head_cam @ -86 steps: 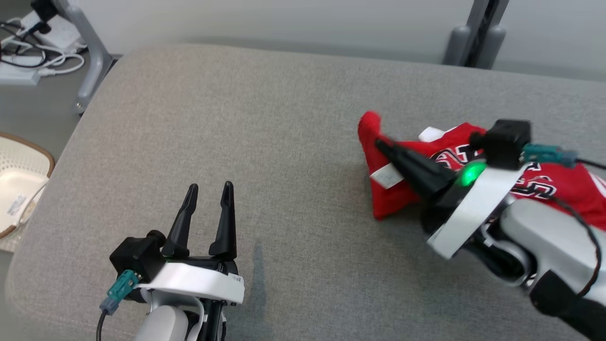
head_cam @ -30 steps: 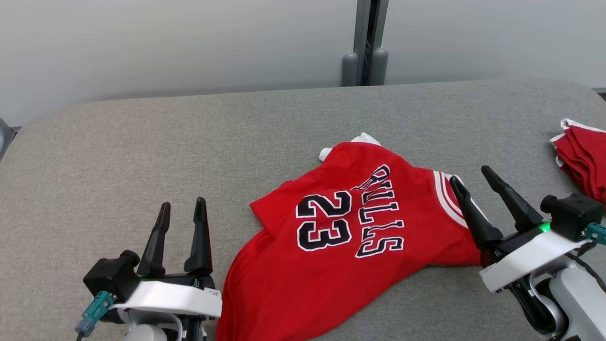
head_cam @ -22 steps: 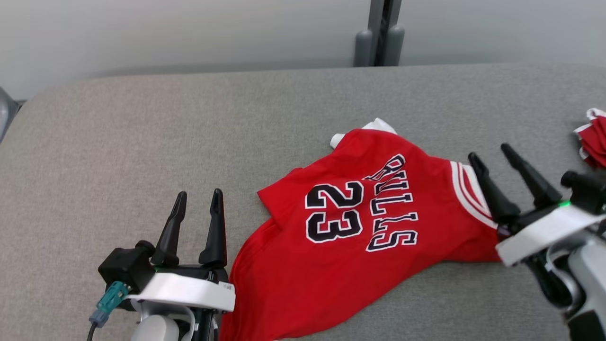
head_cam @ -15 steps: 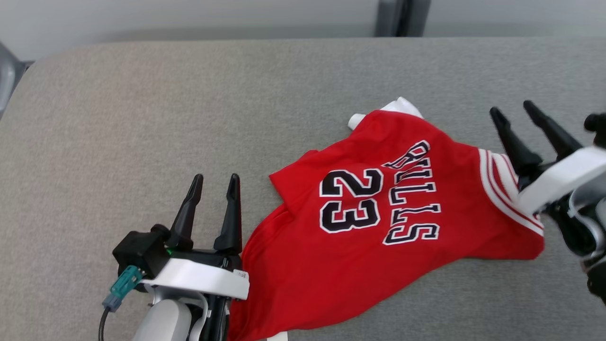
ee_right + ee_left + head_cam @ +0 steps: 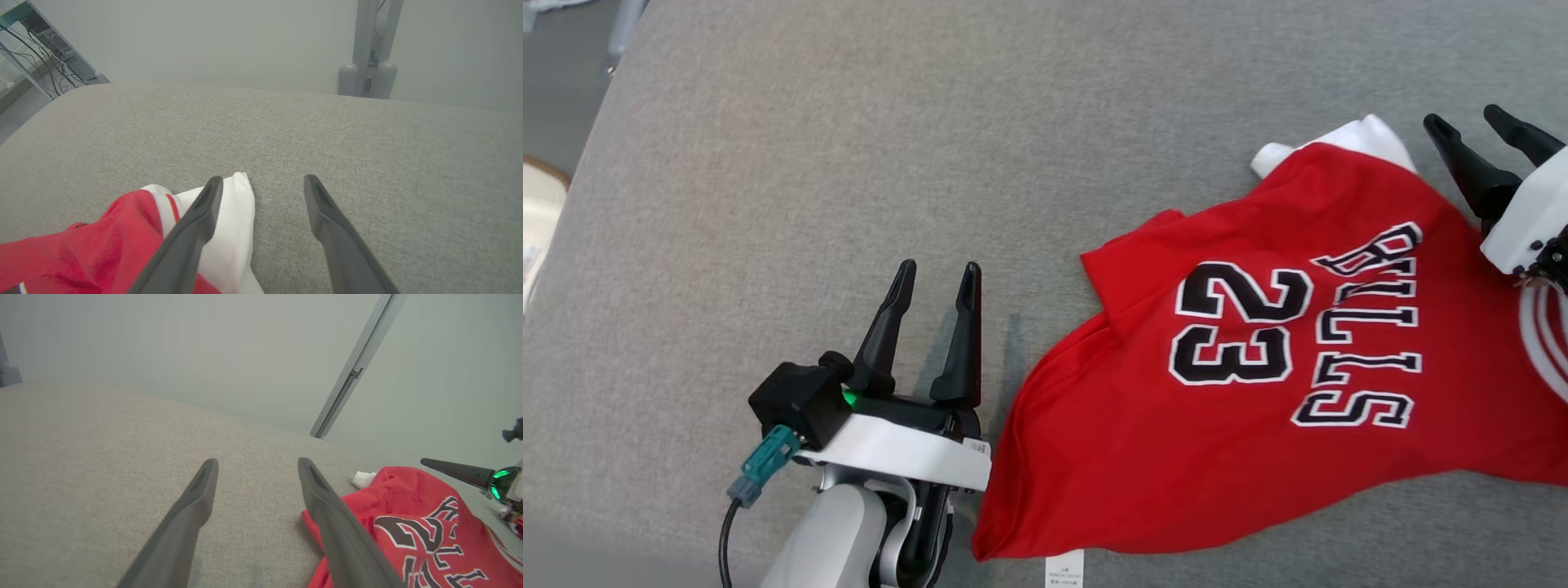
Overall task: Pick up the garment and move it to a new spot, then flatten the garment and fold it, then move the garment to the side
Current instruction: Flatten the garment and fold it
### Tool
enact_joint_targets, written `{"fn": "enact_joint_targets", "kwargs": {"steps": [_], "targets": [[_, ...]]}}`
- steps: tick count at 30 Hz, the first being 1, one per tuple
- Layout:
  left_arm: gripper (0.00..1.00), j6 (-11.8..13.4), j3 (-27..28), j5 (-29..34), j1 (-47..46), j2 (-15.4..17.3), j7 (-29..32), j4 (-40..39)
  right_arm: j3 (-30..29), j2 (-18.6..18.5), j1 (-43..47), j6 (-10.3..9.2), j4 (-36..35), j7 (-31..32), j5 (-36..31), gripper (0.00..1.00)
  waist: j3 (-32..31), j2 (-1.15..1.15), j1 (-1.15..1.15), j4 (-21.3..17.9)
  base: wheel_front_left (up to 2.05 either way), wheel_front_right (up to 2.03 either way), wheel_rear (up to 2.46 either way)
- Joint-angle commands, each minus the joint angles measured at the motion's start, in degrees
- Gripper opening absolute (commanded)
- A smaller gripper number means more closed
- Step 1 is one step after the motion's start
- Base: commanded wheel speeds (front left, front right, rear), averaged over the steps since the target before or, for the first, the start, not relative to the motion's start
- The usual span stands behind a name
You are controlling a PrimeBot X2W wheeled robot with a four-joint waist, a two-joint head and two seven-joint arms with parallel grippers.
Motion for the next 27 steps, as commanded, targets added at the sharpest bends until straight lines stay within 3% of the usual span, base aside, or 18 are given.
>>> {"fn": "enact_joint_targets", "kwargs": {"steps": [1, 14, 15, 16, 27], "targets": [[1.00, 0.4, -0.1, -0.4, -1.2, 0.2, -0.3, -0.4, 1.1, -0.7, -1.1, 0.00, 0.2, 0.6, 1.0, 1.00, 2.0, 0.00, 0.00, 2.1, 0.00, 0.00, 0.00], [1.00, 1.4, -1.8, -2.2, -1.8, 0.2, -0.3, -1.8, 15.6, -6.0, -6.1, 0.00, -0.2, 7.9, 9.0, 1.00, 4.9, 0.00, 0.00, 5.7, 0.00, 0.00, 0.00], [1.00, 1.4, -1.9, -2.2, -1.9, 0.2, -0.3, -1.8, 16.7, -6.5, -6.6, 0.00, -0.6, 7.9, 9.0, 0.16, 5.1, 0.00, 0.00, 5.8, 0.00, 0.00, 0.00], [1.00, 1.4, -1.9, -2.3, -1.9, 0.2, -0.3, -1.9, 17.7, -7.0, -7.0, 0.00, -0.8, 7.9, 9.4, 0.00, 5.2, 0.00, 0.00, 5.9, 0.00, 0.00, 0.00], [1.00, 1.5, -2.7, -3.2, -1.9, 0.2, -0.3, -2.3, 22.2, -13.8, -18.9, -0.02, 1.4, 1.0, 6.9, 0.00, 6.1, 0.00, 0.00, 7.3, 0.00, 0.00, 0.00]]}}
